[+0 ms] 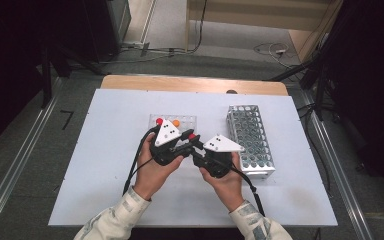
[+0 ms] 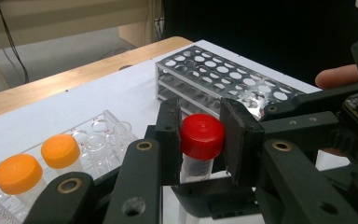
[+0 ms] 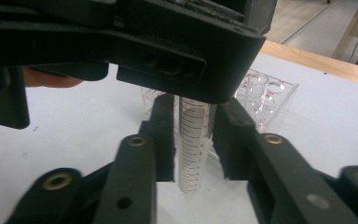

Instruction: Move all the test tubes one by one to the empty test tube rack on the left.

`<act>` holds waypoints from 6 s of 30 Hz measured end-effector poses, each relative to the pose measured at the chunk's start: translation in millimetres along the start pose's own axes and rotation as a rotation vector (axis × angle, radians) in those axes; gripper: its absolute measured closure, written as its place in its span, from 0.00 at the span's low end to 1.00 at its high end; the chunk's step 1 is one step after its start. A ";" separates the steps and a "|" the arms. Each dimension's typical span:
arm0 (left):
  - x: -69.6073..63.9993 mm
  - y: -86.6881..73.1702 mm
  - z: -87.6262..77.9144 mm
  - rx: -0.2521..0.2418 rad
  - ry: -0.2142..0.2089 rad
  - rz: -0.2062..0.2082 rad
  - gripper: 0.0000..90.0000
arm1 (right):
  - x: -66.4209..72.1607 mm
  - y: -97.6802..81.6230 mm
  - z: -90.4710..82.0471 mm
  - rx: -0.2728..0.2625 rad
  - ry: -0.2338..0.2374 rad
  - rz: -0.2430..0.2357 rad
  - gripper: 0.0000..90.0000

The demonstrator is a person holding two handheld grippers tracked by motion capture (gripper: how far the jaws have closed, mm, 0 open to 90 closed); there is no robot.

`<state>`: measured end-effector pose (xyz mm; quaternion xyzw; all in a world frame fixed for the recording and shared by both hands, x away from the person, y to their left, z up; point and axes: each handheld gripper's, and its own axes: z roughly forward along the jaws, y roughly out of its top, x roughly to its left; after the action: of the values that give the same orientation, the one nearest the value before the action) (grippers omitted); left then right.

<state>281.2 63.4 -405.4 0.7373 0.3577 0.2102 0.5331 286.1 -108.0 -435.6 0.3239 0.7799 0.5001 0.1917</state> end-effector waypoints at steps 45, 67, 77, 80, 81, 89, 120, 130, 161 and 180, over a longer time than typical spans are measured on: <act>72.0 17.6 -60.2 -0.065 0.164 -0.124 0.78 | -39.2 -25.8 -79.9 -0.010 -0.080 0.064 0.20; 93.0 20.3 -53.0 -0.063 0.247 -0.127 0.78 | -53.2 -29.8 -87.3 -0.011 -0.103 0.086 0.20; 103.1 23.5 -47.0 -0.075 0.272 -0.135 0.78 | -55.3 -30.5 -88.0 -0.009 -0.110 0.089 0.20; 103.3 22.0 -42.3 -0.062 0.288 -0.119 0.78 | -55.8 -30.6 -88.4 -0.010 -0.110 0.092 0.20; 103.0 21.2 -40.6 -0.057 0.297 -0.112 0.78 | -55.9 -30.7 -88.5 -0.010 -0.112 0.093 0.20; 100.5 11.7 -33.0 -0.041 0.318 -0.113 0.78 | -56.4 -31.7 -88.5 -0.007 -0.111 0.091 0.20; 97.4 -13.4 -24.5 -0.004 0.321 -0.139 0.78 | -56.7 -32.9 -89.7 -0.003 -0.111 0.088 0.20; 97.9 -13.2 -25.1 -0.016 0.306 -0.161 0.73 | -56.6 -32.7 -90.0 -0.005 -0.110 0.089 0.20; 95.6 -11.4 -34.0 -0.038 0.233 -0.225 0.36 | -61.5 -33.9 -92.0 -0.007 -0.125 0.093 0.20; 82.5 -17.1 -56.3 -0.041 0.256 -0.218 0.25 | -72.8 -38.7 -102.2 -0.004 -0.160 0.103 0.20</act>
<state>291.2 164.2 -408.1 0.6501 0.4962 0.2507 0.5179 262.5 -237.1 -428.9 0.4022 0.7433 0.4835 0.2281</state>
